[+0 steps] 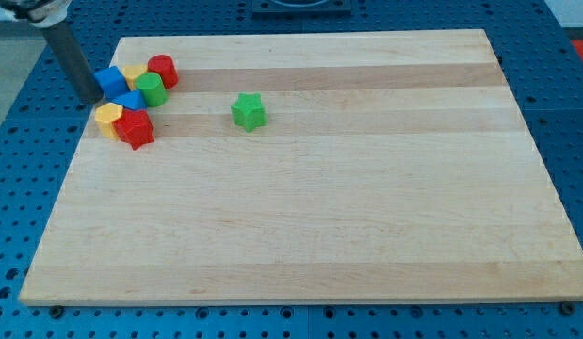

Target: Move your arm towards the bottom

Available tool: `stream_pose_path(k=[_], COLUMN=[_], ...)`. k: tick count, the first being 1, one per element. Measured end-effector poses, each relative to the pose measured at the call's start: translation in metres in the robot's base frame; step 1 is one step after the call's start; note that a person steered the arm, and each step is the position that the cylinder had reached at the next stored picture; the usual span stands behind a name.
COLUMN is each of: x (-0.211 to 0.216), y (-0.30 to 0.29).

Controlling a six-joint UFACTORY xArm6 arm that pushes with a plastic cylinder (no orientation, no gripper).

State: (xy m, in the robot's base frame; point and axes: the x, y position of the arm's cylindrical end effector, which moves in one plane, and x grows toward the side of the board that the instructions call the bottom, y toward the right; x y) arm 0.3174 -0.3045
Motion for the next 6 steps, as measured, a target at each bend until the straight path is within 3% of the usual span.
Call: stream_pose_path(k=[1,3,5,6], x=[-0.025,0.003,0.061,0.121], y=[0.000,0.030,0.000,0.013])
